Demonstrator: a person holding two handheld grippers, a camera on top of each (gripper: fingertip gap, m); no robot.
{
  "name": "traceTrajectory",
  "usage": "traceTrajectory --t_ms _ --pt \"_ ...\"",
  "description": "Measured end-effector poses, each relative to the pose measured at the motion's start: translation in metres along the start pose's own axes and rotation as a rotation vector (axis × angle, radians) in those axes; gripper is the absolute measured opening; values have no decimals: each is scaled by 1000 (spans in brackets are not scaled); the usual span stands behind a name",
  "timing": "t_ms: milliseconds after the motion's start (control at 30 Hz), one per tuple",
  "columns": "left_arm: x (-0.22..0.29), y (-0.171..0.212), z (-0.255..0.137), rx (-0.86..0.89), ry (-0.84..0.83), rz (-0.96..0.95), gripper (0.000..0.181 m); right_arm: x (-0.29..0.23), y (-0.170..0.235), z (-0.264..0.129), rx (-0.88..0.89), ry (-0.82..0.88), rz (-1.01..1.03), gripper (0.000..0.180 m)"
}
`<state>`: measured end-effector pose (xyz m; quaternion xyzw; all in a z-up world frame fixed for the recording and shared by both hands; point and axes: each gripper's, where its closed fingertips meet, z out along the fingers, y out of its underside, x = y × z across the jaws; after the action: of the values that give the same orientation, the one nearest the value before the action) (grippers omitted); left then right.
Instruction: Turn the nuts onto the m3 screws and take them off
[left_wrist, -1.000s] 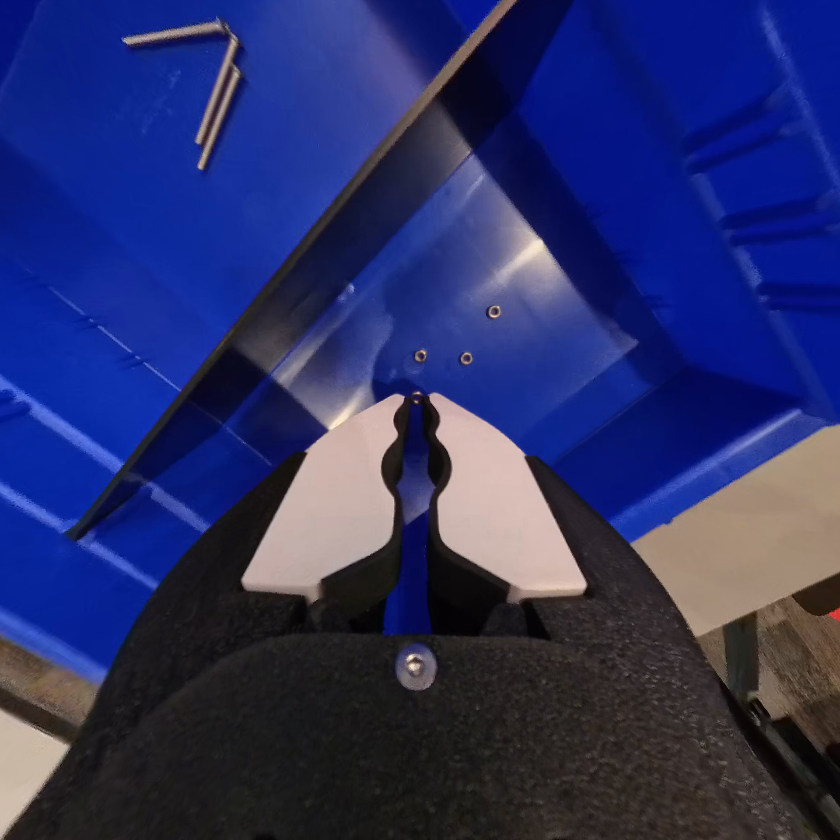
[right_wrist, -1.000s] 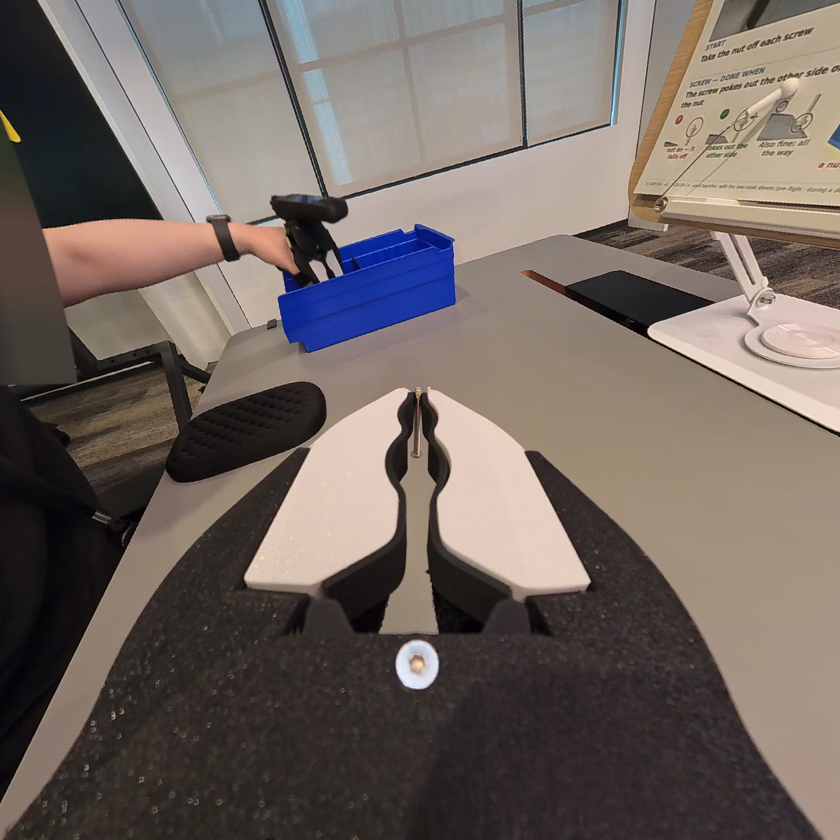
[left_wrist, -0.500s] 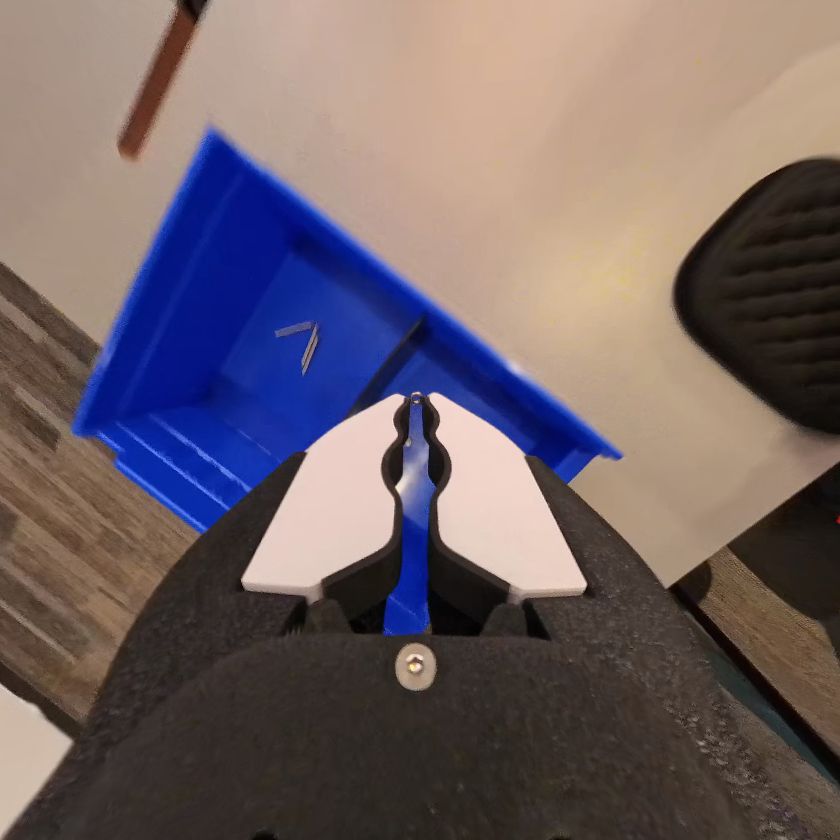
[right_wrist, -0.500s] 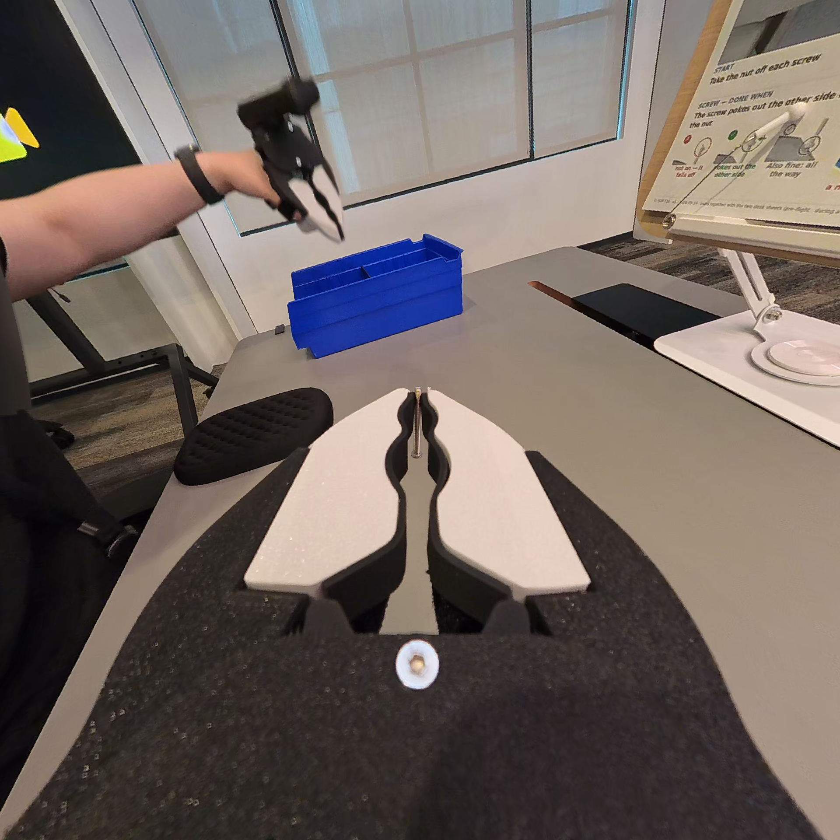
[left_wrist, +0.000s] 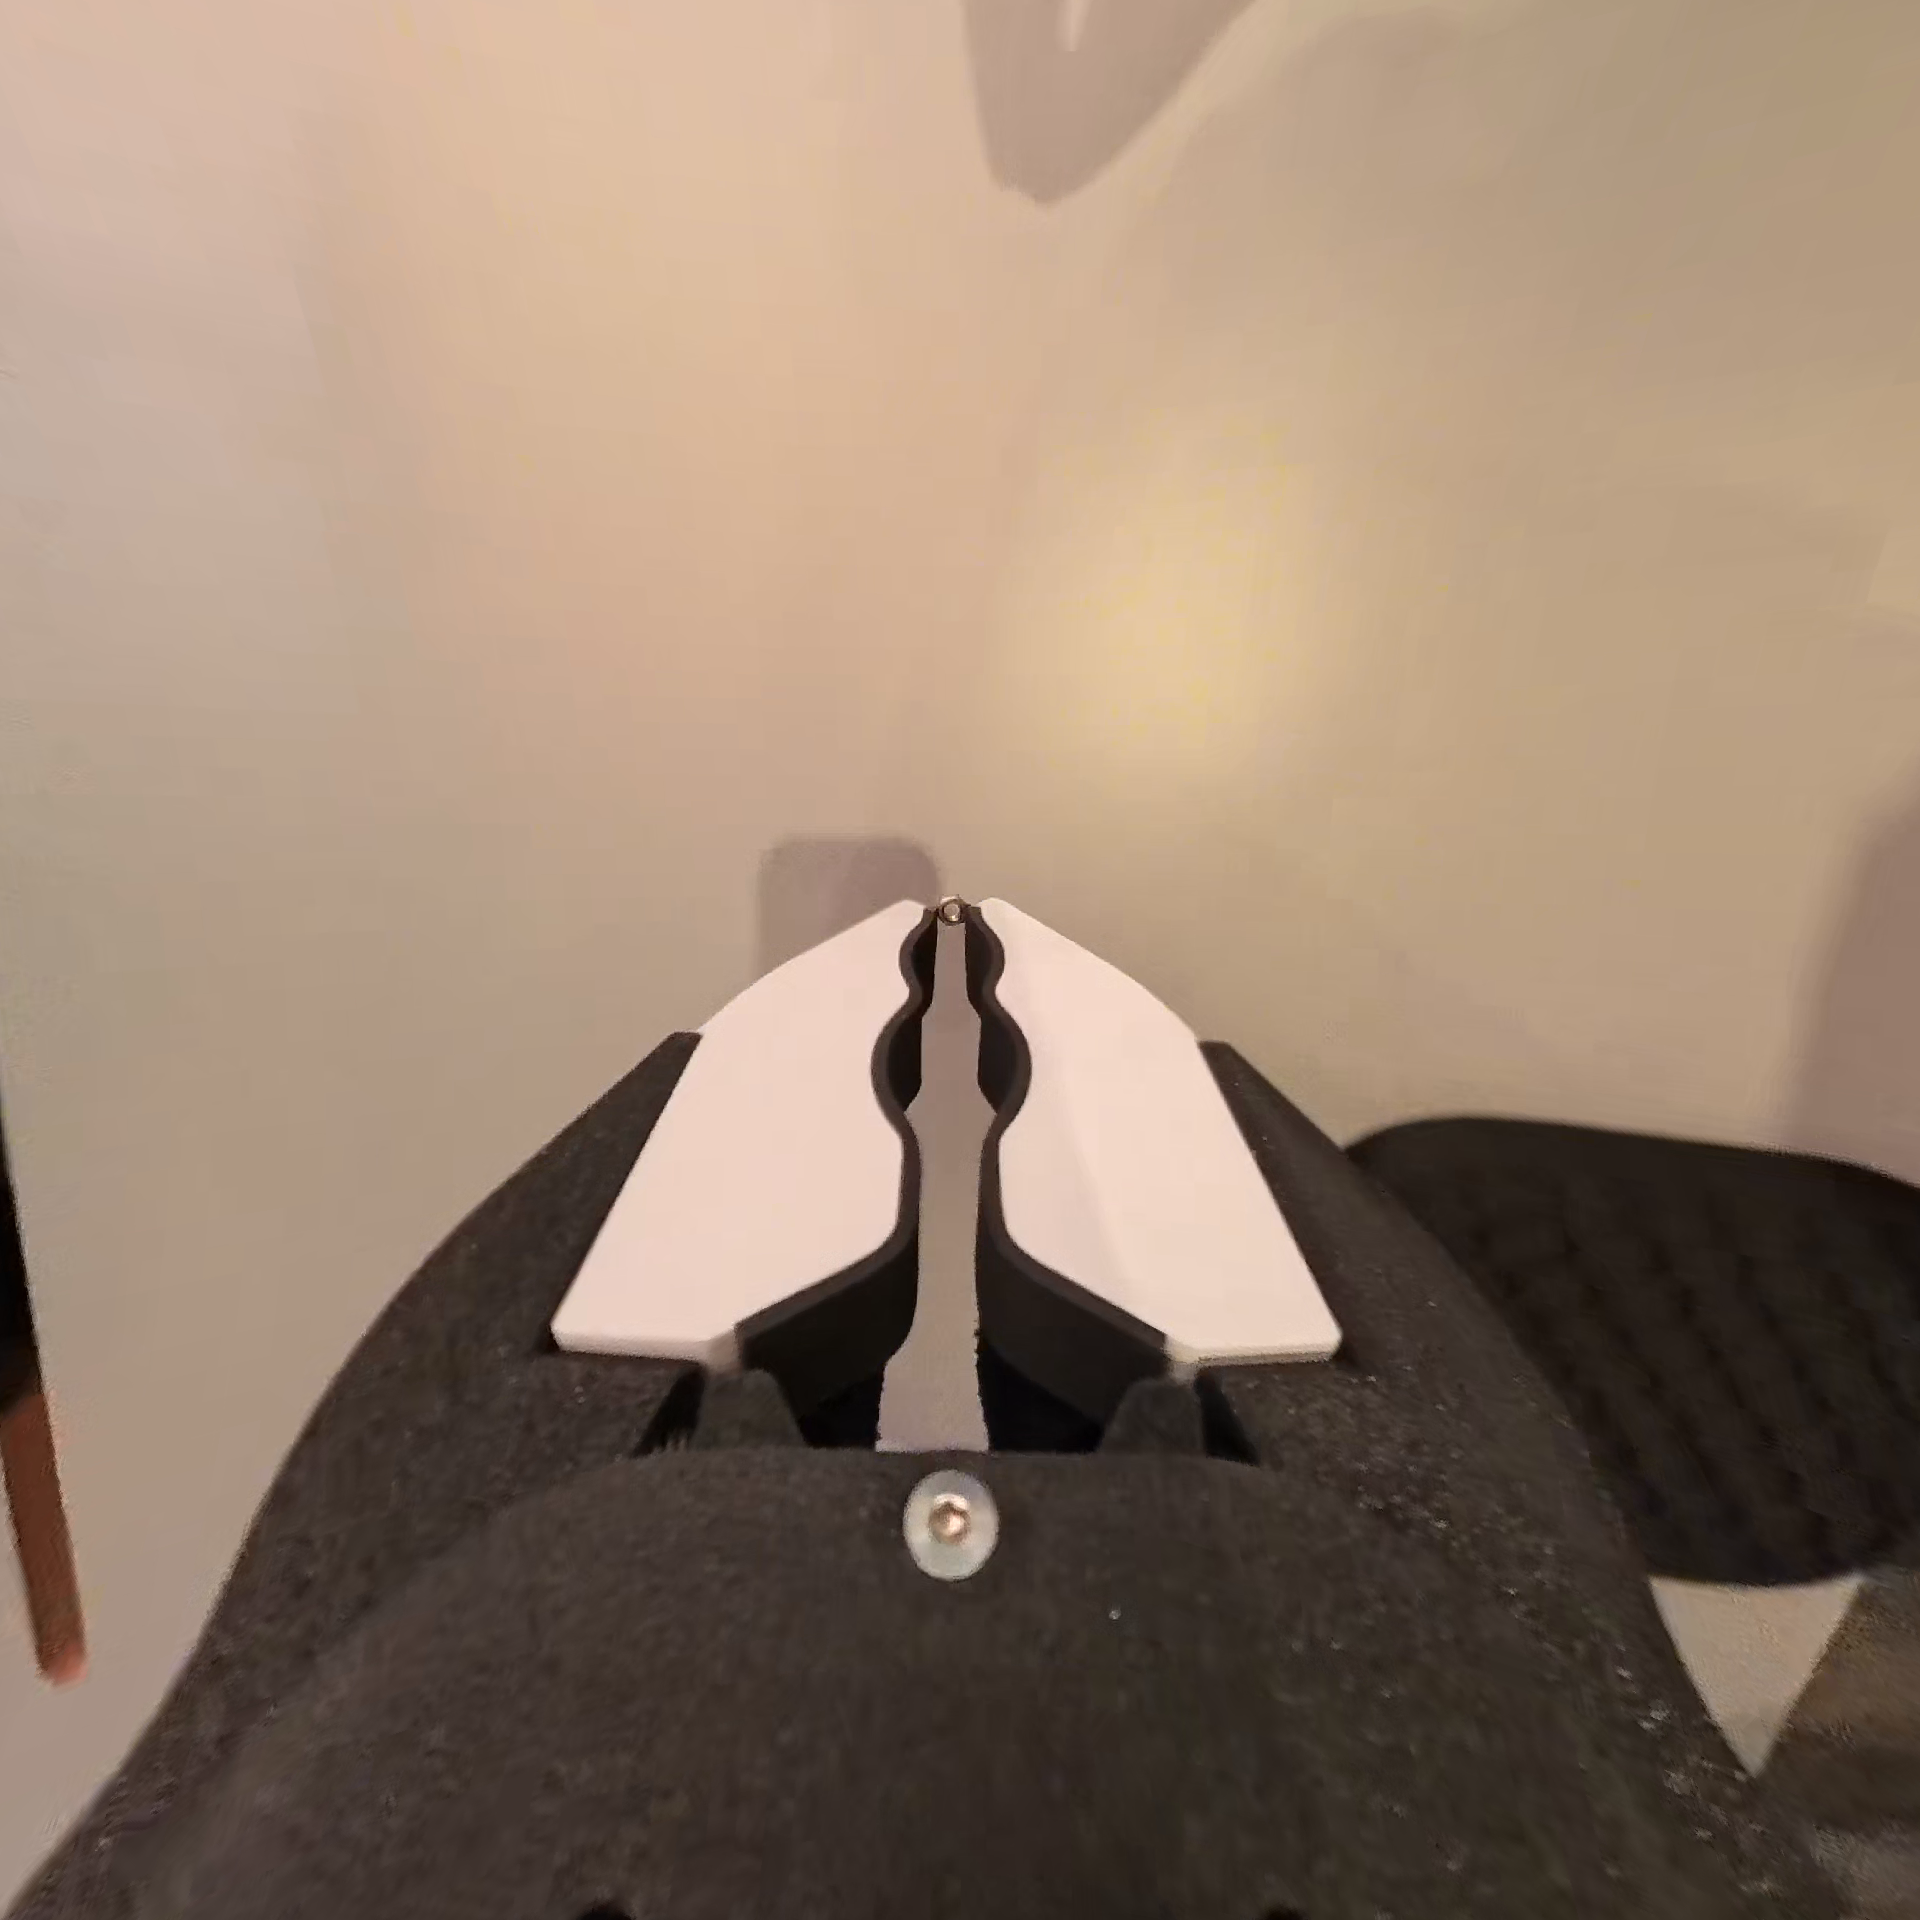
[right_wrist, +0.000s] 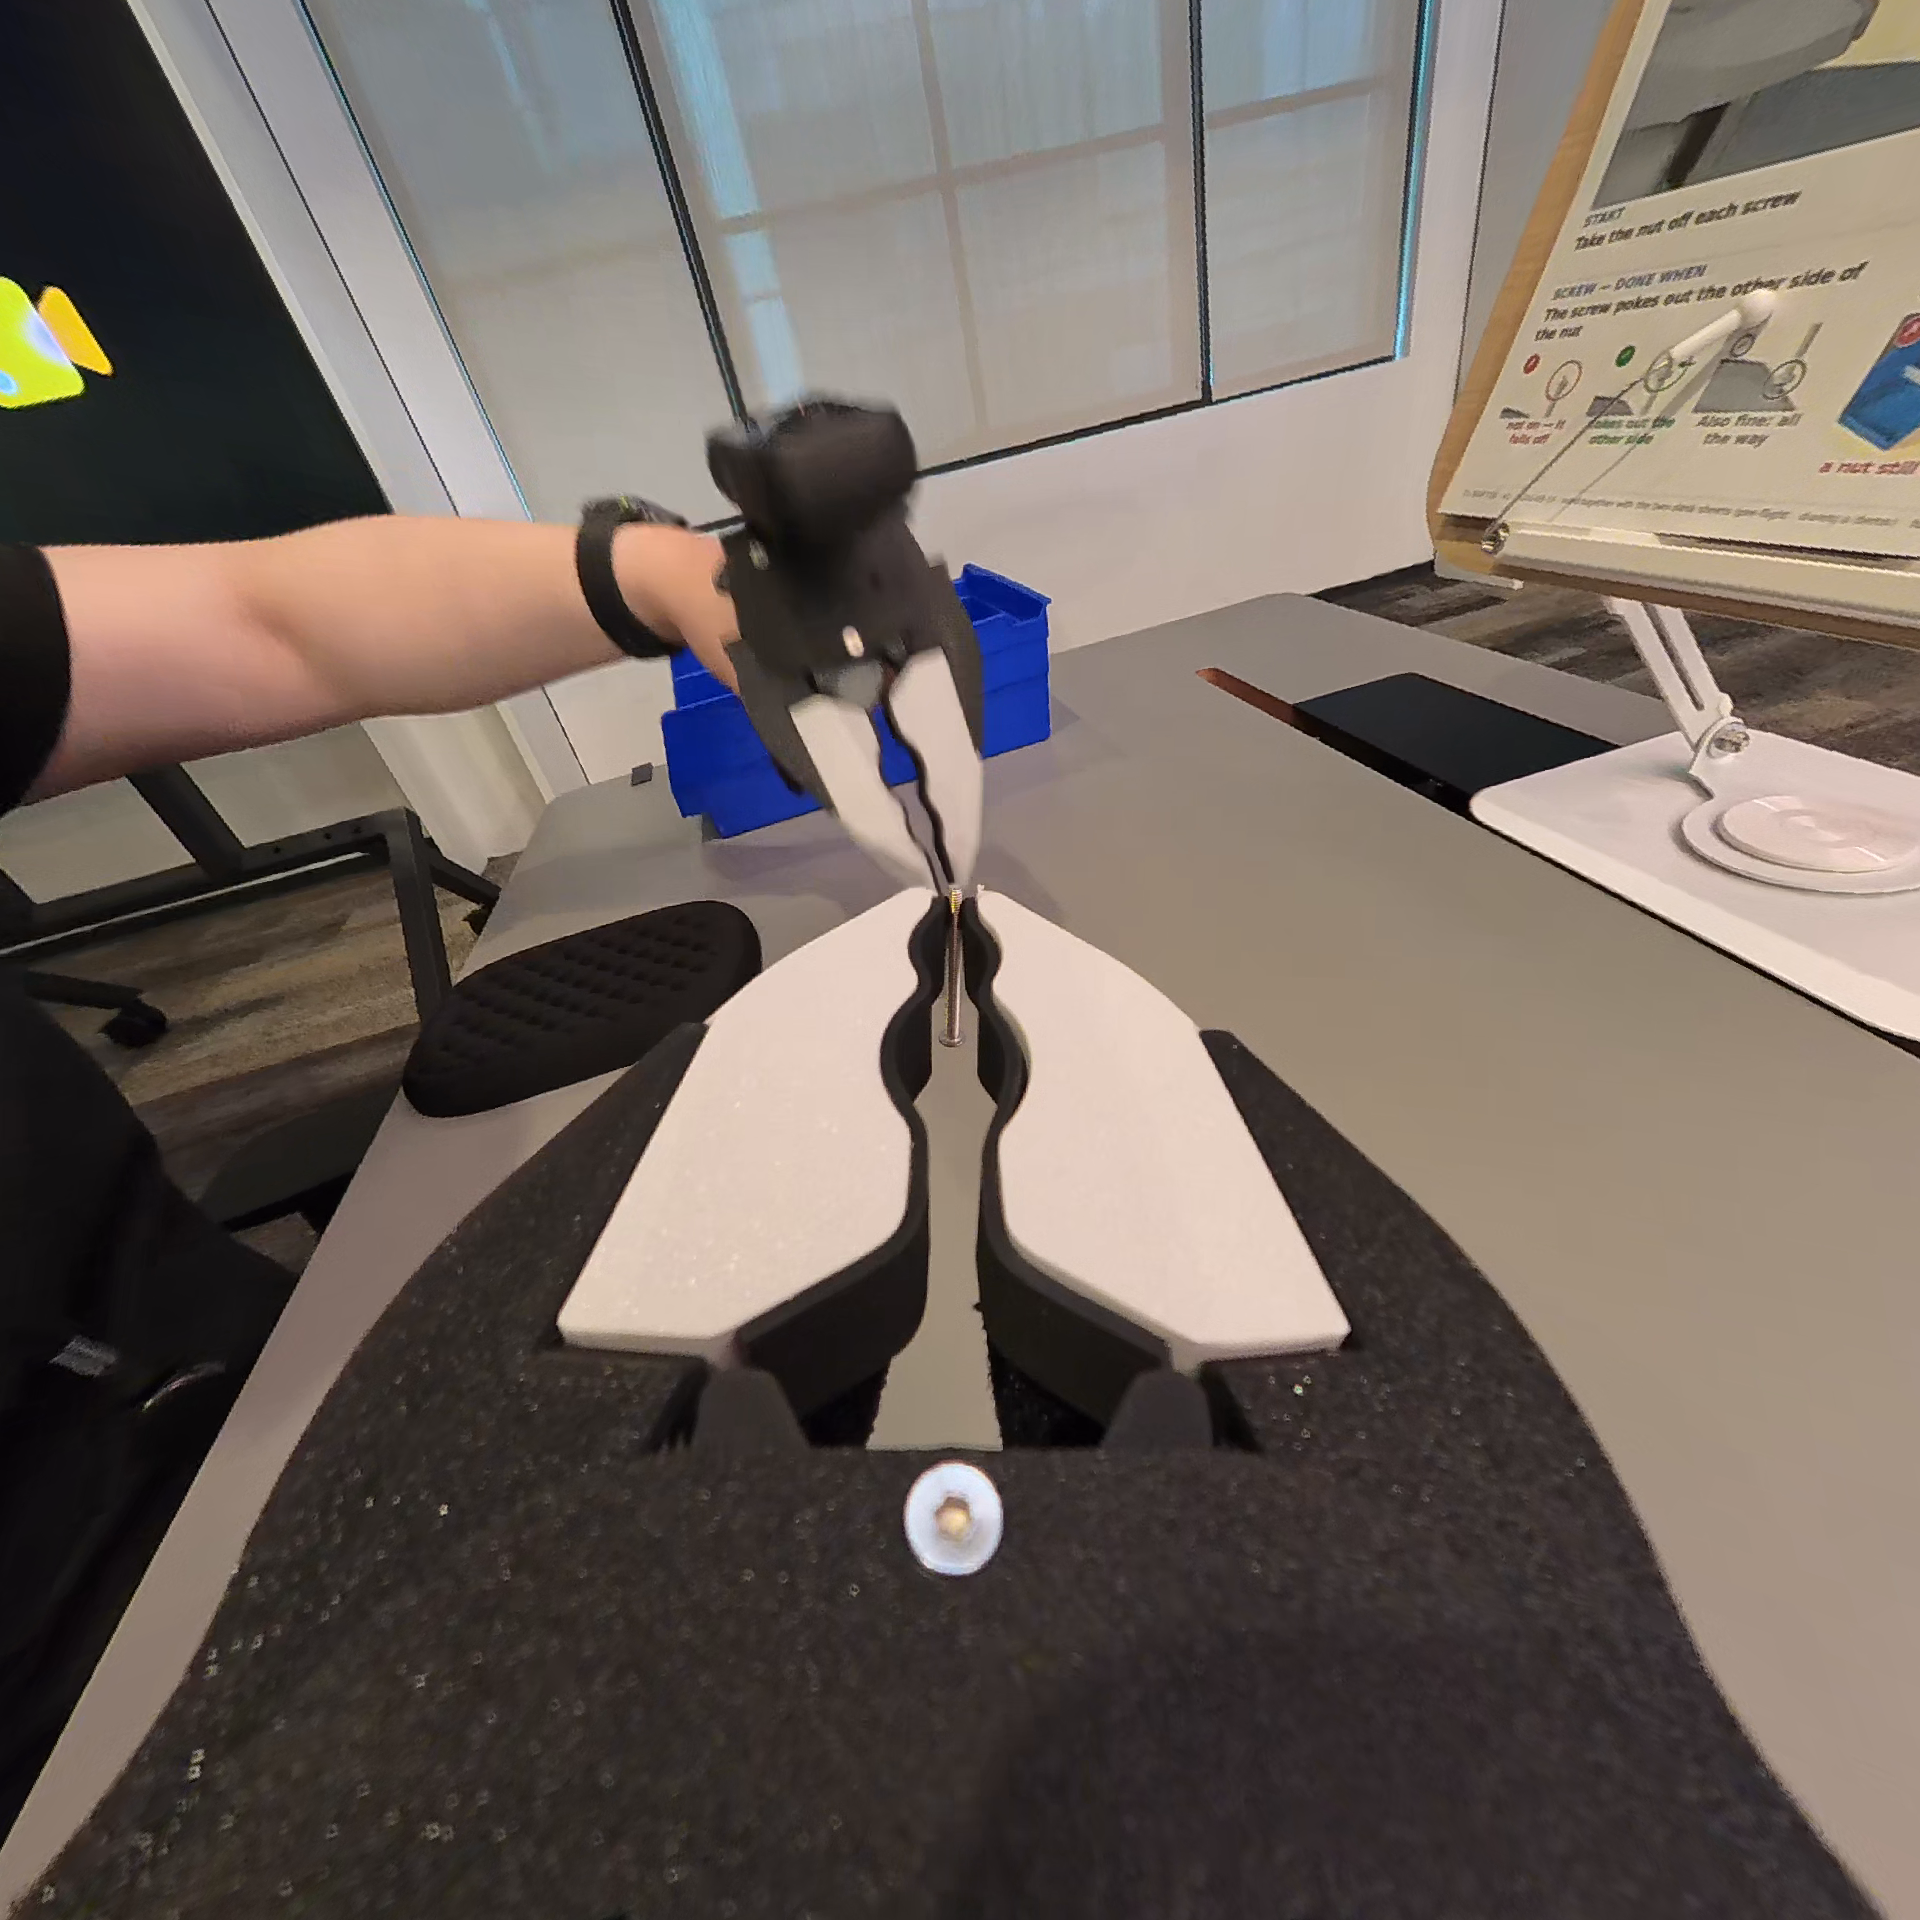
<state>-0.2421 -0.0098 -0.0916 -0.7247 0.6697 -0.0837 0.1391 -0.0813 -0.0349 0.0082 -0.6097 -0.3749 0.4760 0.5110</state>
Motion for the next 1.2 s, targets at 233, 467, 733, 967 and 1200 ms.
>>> traceTrajectory --t_ms 233,467,733,967,1200 --pt "1 -15 49 -99 8 57 5 5 12 4 -42 7 8 3" --pt "4 -14 62 -123 28 60 5 7 17 5 -61 8 8 3" --pt "6 -9 69 -126 41 52 5 8 15 3 -51 9 10 2" --pt "6 -11 70 -93 56 9 7 8 16 3 -53 9 9 3" --pt "-1 -12 43 28 14 -36 18 8 16 1 -56 17 1 2"
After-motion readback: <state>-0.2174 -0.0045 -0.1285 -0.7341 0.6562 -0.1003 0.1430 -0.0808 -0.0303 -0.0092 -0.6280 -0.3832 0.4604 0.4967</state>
